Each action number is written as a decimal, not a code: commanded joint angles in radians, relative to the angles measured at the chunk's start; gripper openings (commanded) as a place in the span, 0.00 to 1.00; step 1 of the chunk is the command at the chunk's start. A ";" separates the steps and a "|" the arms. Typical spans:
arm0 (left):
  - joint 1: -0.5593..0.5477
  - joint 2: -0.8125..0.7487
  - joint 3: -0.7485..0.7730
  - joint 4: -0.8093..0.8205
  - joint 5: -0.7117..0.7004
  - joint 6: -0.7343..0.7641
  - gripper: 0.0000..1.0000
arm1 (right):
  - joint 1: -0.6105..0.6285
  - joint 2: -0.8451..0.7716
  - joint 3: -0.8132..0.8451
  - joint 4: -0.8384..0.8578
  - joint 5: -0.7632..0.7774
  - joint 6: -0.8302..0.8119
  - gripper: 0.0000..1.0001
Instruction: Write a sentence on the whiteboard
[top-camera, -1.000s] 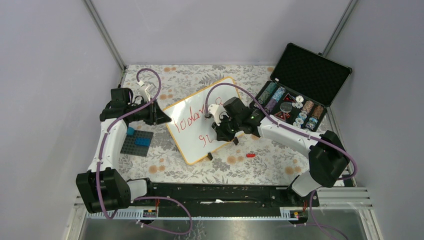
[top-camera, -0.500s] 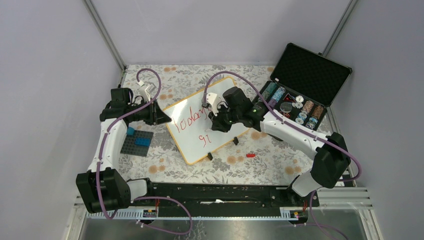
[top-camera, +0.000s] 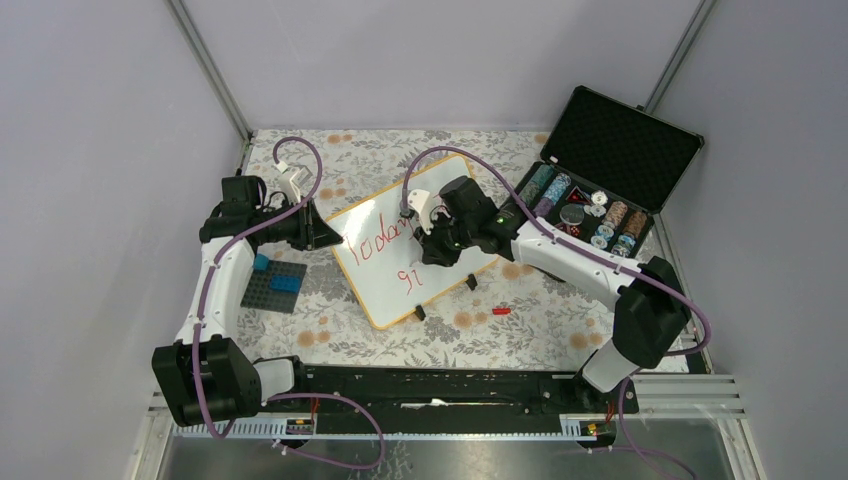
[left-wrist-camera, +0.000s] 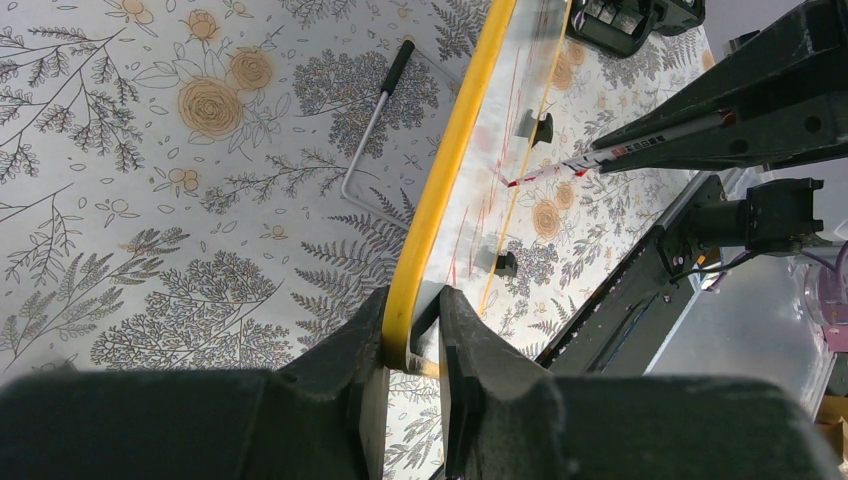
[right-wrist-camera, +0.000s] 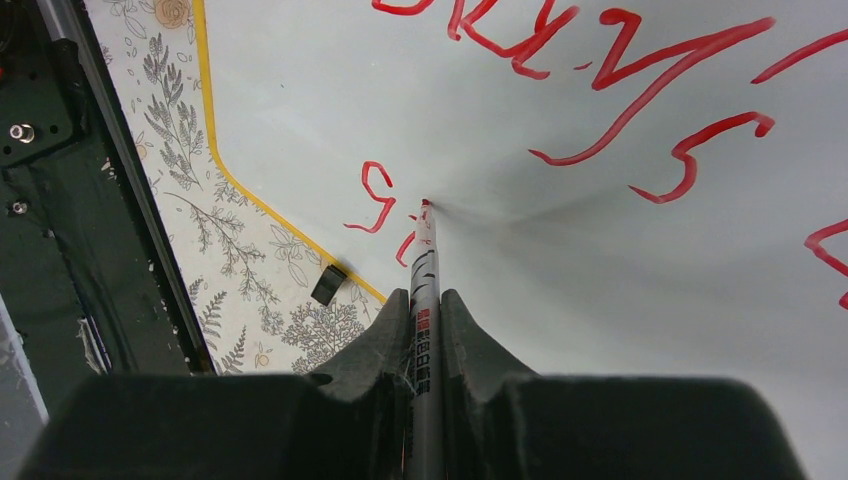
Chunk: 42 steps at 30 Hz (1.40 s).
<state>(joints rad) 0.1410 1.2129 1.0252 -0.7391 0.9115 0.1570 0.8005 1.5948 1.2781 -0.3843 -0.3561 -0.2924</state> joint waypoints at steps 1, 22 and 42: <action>-0.012 0.005 -0.002 0.021 -0.062 0.041 0.05 | 0.005 0.004 0.018 0.022 0.022 -0.019 0.00; -0.011 0.007 -0.002 0.022 -0.064 0.041 0.05 | -0.054 -0.097 -0.020 -0.061 -0.115 0.002 0.00; -0.014 0.008 -0.005 0.022 -0.066 0.042 0.05 | -0.092 -0.062 -0.016 -0.011 -0.099 -0.014 0.00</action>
<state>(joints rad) 0.1410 1.2129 1.0252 -0.7391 0.9108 0.1570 0.7105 1.5314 1.2514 -0.4274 -0.4465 -0.2928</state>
